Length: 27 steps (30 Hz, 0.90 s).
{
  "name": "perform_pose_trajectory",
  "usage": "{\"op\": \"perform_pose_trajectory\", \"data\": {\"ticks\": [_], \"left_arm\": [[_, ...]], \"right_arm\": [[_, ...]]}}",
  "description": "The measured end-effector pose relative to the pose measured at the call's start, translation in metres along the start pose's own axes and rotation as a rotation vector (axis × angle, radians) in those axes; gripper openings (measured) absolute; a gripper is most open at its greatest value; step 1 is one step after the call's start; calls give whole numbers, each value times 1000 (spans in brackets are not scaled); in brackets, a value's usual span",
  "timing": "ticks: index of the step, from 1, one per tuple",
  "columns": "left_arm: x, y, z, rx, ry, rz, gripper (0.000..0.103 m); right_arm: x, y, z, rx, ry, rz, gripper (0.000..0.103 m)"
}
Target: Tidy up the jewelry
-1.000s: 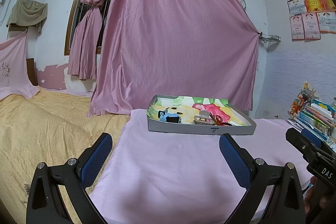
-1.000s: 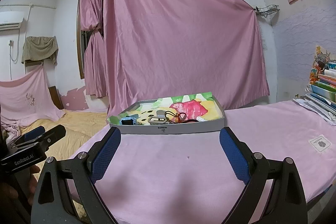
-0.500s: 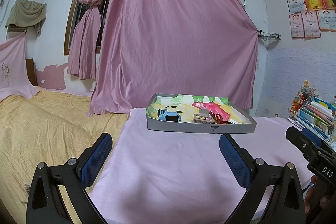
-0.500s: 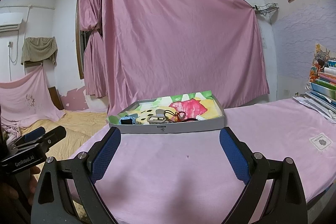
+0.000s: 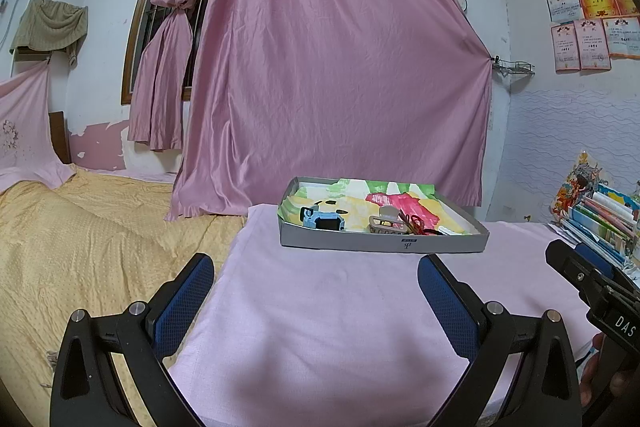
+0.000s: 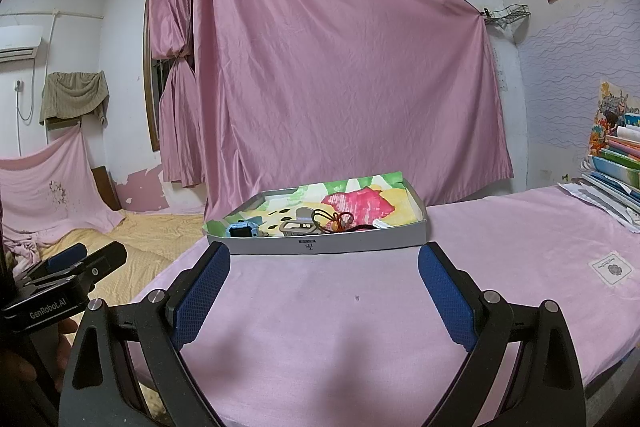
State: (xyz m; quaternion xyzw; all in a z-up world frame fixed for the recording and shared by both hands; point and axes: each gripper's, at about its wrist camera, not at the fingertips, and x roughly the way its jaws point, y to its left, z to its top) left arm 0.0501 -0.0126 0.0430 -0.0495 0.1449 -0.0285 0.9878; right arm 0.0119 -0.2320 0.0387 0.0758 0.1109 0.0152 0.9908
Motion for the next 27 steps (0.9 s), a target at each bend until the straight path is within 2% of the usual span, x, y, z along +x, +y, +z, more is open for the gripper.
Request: {"op": "perform_pose_trajectory", "data": {"ticks": [27], "left_arm": [[0,-1,3,3,3,-1,102]], "right_arm": [[-1,0,0,2,1,-1,93]]}}
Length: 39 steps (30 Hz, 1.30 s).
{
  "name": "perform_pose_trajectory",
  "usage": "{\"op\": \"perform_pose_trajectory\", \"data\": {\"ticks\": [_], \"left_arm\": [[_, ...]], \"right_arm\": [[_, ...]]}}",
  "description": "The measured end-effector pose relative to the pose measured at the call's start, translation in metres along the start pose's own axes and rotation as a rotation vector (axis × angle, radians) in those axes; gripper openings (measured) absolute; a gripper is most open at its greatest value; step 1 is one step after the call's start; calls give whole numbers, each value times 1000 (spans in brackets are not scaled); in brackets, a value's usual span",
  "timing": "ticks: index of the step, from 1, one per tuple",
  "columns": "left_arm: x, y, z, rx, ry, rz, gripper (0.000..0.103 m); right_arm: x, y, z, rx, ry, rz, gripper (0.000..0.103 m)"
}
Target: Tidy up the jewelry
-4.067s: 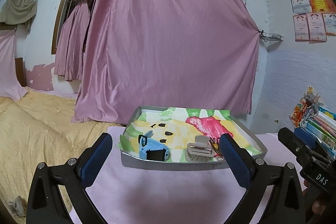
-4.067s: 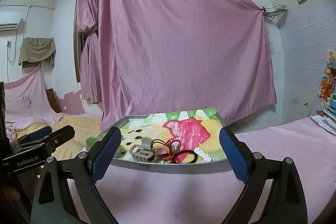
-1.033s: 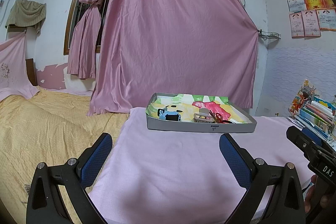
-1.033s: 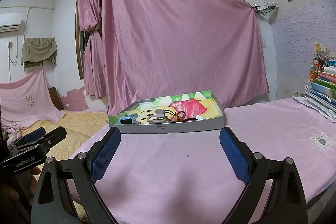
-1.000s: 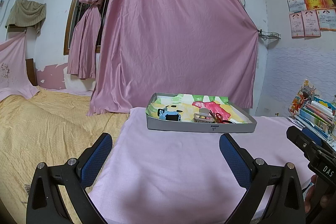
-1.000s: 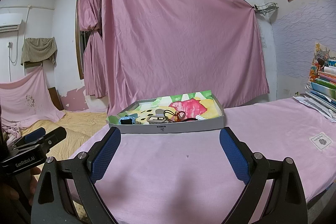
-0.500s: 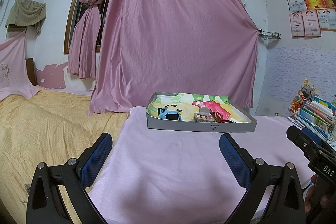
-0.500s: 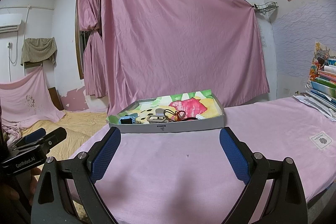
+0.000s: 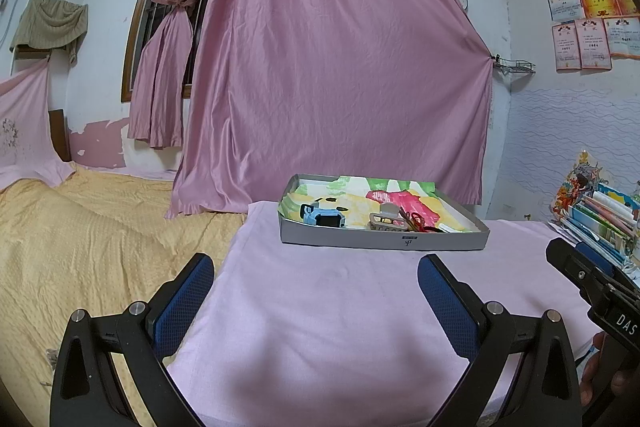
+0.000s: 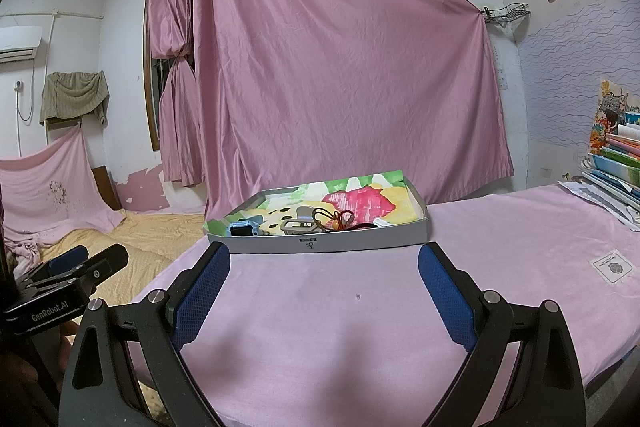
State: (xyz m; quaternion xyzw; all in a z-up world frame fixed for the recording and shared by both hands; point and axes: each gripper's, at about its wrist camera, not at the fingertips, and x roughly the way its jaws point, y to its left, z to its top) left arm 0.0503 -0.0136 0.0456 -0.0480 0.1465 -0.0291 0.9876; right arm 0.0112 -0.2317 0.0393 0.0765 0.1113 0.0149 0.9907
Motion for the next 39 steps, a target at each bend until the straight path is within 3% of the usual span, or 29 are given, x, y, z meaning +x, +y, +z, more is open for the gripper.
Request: {"op": "perform_pose_trajectory", "data": {"ticks": [39], "left_arm": [[-2,1,-2,0,13,2,102]], "right_arm": [[0,1,-3,5,9,0,93]]}}
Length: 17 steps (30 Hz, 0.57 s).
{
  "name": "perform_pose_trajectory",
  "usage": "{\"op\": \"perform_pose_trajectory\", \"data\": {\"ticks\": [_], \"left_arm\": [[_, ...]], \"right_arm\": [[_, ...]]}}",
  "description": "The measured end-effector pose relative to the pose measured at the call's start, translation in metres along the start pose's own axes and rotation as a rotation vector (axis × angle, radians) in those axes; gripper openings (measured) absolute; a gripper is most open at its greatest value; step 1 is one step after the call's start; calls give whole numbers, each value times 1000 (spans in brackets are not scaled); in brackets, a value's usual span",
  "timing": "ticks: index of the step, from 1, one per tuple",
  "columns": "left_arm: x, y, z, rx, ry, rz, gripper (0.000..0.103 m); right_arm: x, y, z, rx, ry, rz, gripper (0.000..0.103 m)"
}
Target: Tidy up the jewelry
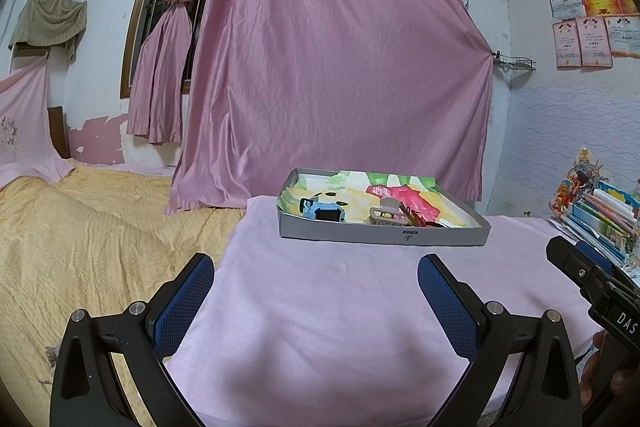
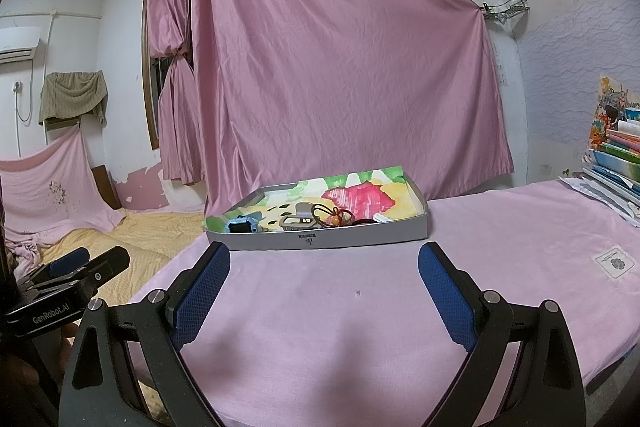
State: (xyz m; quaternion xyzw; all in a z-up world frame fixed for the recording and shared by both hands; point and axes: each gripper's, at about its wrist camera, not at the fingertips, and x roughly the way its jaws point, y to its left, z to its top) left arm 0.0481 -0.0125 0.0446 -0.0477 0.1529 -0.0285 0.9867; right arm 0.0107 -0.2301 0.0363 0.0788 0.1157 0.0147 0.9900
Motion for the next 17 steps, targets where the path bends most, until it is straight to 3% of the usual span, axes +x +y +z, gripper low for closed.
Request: {"op": "perform_pose_trajectory", "data": {"ticks": [17], "left_arm": [[7,1,-5,-8,21,34,102]], "right_arm": [[7,0,-12,20,36,-9,93]]}}
